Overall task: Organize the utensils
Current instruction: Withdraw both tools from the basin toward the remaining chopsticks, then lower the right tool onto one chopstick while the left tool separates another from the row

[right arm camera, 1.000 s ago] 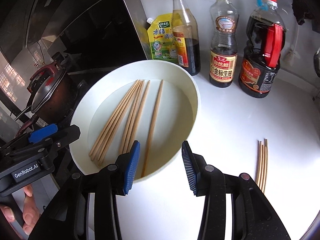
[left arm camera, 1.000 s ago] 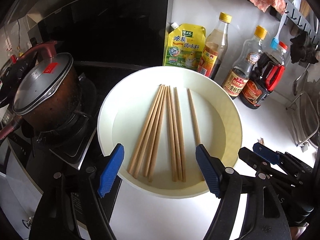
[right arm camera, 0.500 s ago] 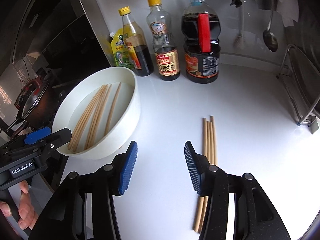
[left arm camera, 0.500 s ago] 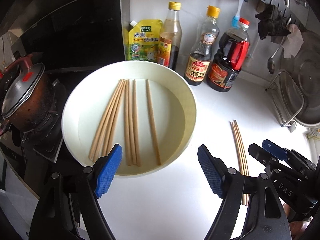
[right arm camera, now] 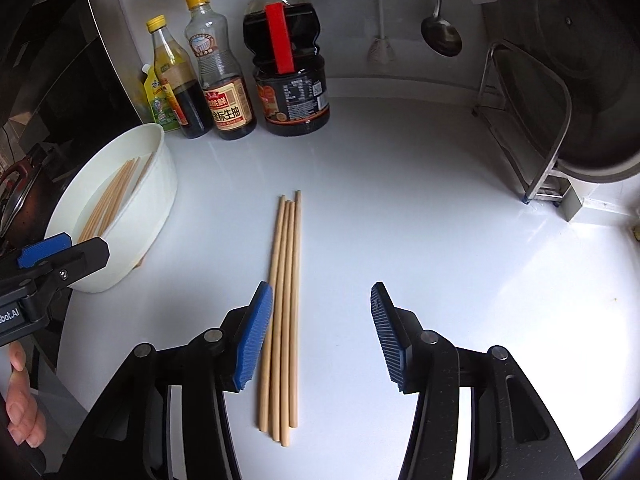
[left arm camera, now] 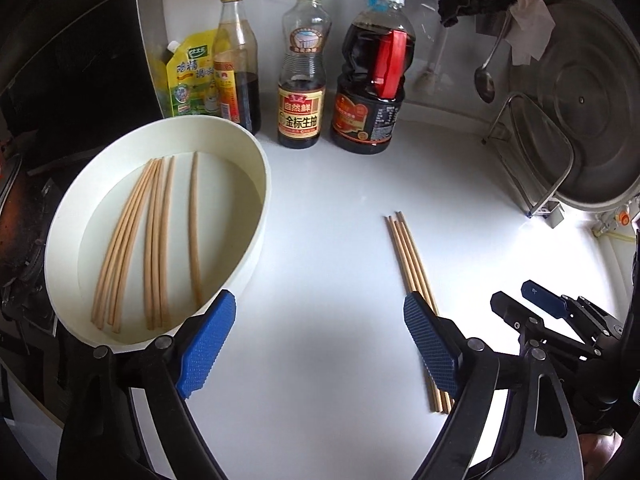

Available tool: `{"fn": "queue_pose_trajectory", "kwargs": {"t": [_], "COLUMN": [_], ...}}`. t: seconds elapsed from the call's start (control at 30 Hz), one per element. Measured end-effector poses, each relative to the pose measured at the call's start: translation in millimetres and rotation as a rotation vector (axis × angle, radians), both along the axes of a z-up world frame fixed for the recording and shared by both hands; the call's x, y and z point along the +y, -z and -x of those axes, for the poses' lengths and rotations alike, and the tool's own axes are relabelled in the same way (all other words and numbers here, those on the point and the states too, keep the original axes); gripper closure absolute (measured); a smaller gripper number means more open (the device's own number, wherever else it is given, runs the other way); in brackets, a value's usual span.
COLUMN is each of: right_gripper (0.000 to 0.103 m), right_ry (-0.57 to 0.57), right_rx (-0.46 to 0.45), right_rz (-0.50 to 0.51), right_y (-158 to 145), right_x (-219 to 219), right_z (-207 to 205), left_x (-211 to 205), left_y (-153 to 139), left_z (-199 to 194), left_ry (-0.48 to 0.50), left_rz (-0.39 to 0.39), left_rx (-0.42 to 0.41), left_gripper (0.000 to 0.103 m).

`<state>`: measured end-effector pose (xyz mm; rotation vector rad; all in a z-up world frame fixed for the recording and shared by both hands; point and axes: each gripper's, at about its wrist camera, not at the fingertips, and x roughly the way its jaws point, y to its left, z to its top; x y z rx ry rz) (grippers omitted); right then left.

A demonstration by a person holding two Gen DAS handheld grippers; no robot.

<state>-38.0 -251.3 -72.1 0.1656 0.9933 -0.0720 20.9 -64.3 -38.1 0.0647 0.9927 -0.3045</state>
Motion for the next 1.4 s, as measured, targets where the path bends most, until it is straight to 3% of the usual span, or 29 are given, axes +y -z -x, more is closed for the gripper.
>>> {"fn": "queue_pose_trajectory", "kwargs": {"t": [0.4,1.4], "right_gripper": [0.054,0.054], "right_ry": [-0.049,-0.135], "right_rx": [0.075,0.087], "right_rz": [0.003,0.091], "right_y": [50.8,72.3], "right_x": [0.0,7.8], "right_z": [-14.0,-10.8], "left_x": [-8.8,-32.0], "left_y": [29.2,49.8], "left_z": [-7.4,4.2], "left_ry": [-0.045,-0.031], "left_rz": [-0.058,-0.071], "left_rx": [0.006,0.036], "left_gripper": [0.015,0.014]}}
